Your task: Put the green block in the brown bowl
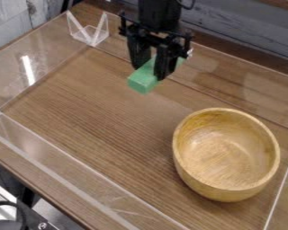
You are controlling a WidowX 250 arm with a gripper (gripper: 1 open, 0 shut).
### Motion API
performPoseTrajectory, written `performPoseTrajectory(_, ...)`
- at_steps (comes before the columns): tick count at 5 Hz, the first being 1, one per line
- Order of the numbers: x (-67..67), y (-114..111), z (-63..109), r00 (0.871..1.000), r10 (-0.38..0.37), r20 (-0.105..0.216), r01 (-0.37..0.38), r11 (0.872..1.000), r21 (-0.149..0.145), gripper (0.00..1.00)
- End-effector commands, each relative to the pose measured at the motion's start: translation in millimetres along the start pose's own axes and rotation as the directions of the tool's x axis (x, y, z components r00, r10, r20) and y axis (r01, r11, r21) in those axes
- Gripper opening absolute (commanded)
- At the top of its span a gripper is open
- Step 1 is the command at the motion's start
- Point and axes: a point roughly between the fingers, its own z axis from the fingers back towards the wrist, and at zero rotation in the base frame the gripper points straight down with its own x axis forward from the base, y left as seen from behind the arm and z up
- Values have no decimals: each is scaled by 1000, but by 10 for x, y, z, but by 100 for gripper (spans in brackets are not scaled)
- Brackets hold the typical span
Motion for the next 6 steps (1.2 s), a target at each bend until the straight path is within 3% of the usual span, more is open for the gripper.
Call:
performPoseTrajectory(1,-99,-390,153,996,-76,50,76,997,-8,0)
performPoseTrajectory(3,-310,-1425,-4,979,-189,69,190,982,-10,0)
performPoseTrajectory(4,-300,-1455,-22,982,-162,92,164,986,-8,0)
performPoseTrajectory(6,-283,-1220,90,987,-88,135,89,996,-5,0)
